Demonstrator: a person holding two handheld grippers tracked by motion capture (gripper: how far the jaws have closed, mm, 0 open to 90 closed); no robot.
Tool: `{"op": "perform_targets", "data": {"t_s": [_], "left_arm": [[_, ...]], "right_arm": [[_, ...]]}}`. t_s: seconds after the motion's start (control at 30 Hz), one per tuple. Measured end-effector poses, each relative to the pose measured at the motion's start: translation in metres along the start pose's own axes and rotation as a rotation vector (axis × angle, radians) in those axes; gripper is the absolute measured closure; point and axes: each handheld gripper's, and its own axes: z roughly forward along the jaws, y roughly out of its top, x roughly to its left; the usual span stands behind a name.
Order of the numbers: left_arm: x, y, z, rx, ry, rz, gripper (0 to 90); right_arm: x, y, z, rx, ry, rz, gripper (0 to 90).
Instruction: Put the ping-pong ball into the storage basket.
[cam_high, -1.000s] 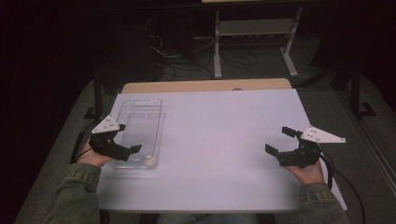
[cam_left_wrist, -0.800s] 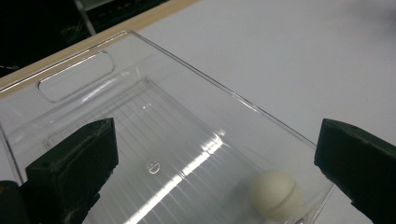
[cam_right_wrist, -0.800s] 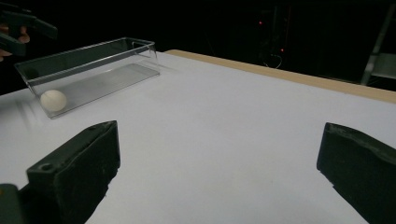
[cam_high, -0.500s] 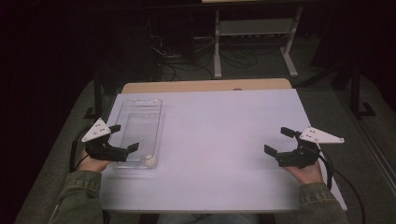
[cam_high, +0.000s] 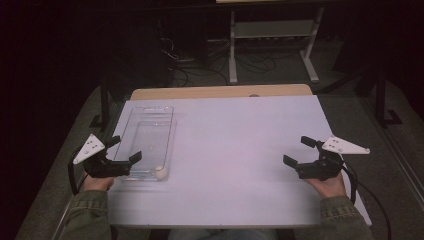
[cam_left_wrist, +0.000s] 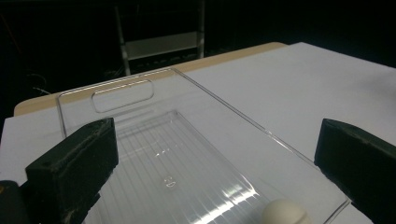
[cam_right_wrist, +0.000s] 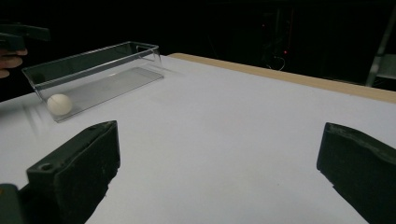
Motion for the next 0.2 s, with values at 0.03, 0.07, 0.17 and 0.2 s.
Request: {"op": "perform_targets", "data": {"t_s": [0.03,0.07,0.17,0.2], "left_arm": [[0.0002,-0.0013,-0.0004,-0.003,-0.001,-0.001,0.0],[0.0000,-0.0026,-0.0006,0.000,0.004,0.000,0.0],[-0.0007,-0.0032,0.0006,0.012,0.003,0.010,0.0],[-0.0010,-0.0031,0.0010,0.011,0.001,0.013,0.0]], "right_arm": [[0.0000,0.0000,-0.0001,0.000,0.000,0.001,0.0],[-0.0001,-0.0001,-0.0001,-0.001,0.001,0.001,0.0],[-0.0008,-0.0009,-0.0001,-0.001,0.002,-0.001,0.0],[-0.0010,-0.0010,-0.0003,-0.001,0.002,-0.001,0.0]]}}
